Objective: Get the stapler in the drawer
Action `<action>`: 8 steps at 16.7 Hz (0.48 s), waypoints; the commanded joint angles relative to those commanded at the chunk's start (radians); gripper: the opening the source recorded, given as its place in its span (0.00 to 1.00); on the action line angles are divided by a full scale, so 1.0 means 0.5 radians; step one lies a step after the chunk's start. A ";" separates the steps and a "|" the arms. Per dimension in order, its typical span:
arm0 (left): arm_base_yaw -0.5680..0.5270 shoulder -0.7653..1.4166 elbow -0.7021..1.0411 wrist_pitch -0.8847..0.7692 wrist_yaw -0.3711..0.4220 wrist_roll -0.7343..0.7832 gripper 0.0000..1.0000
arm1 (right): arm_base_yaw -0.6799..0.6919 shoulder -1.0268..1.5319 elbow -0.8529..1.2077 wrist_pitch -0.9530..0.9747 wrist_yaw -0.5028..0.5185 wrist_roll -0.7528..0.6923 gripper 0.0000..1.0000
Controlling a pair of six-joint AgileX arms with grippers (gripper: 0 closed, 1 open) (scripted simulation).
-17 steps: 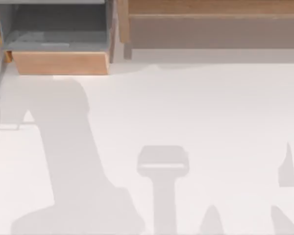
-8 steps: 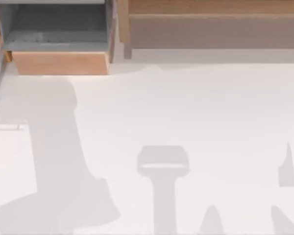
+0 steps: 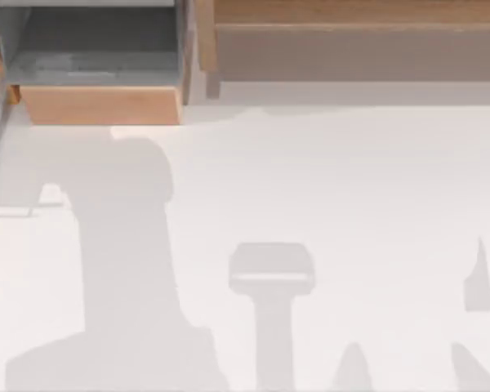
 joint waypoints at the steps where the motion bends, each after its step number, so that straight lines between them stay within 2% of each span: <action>1: 0.006 -0.066 0.020 -0.006 0.006 0.040 0.00 | 0.000 0.000 0.000 0.000 0.000 0.000 1.00; 5: 0.021 -0.244 0.045 -0.021 0.029 0.154 0.00 | 0.000 0.000 0.000 0.000 0.000 0.000 1.00; 8: 0.030 -0.215 -0.015 0.008 0.039 0.133 0.00 | 0.000 0.000 0.000 0.000 0.000 0.000 1.00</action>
